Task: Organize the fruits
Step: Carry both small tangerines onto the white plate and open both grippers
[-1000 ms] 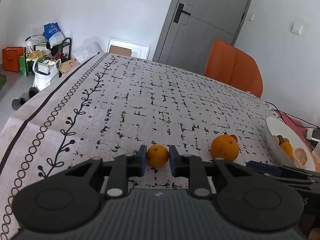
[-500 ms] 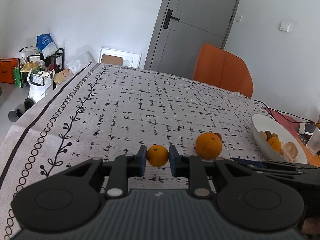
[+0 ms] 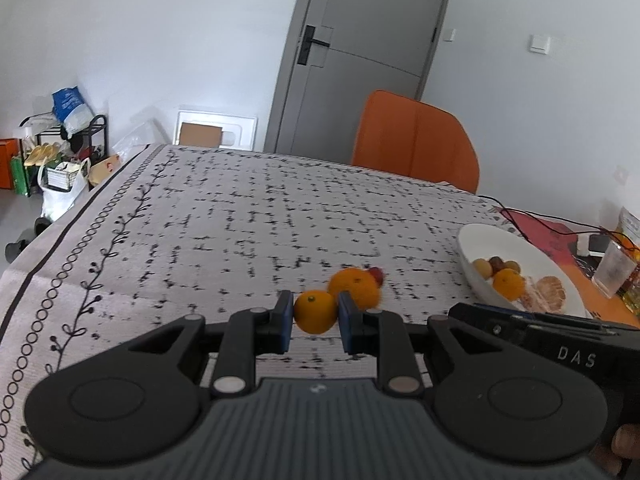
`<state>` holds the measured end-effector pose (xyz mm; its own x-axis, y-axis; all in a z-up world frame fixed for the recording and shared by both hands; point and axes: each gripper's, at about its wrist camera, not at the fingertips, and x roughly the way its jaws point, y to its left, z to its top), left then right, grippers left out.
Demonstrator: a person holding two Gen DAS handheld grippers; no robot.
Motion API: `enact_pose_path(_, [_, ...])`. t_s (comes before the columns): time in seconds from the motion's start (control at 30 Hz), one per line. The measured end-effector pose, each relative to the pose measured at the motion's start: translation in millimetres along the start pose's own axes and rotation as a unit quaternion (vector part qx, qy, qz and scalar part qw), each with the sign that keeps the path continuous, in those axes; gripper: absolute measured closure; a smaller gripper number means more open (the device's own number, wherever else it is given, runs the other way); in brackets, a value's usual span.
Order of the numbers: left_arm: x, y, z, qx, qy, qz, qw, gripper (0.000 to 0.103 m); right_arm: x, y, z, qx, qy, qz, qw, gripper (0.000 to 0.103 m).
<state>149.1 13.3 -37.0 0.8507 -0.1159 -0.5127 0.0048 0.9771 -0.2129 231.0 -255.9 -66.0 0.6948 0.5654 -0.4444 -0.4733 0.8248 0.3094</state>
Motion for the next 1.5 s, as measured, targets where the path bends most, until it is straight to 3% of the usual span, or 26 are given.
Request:
enact_pose_path(0.7, [20.8, -66.5, 3.1, 0.044, -0.002, -0.027, 0.9987, 0.081, -52.4, -72.2, -0.7, 0.052, -0.079, -0.036, 0.995, 0.078])
enact_pose_path(1.37, [38.5, -126.4, 4.0, 0.081, 0.003, -0.068, 0.9944, 0.081, -72.2, -116.2, -10.9, 0.094, -0.088, -0.066, 0.989, 0.078])
enact_pose_path(1.5, [45.4, -137.0, 3.3, 0.092, 0.01, -0.072, 0.9932, 0.081, -72.4, -122.4, -13.4, 0.103, -0.092, -0.061, 0.989, 0.072])
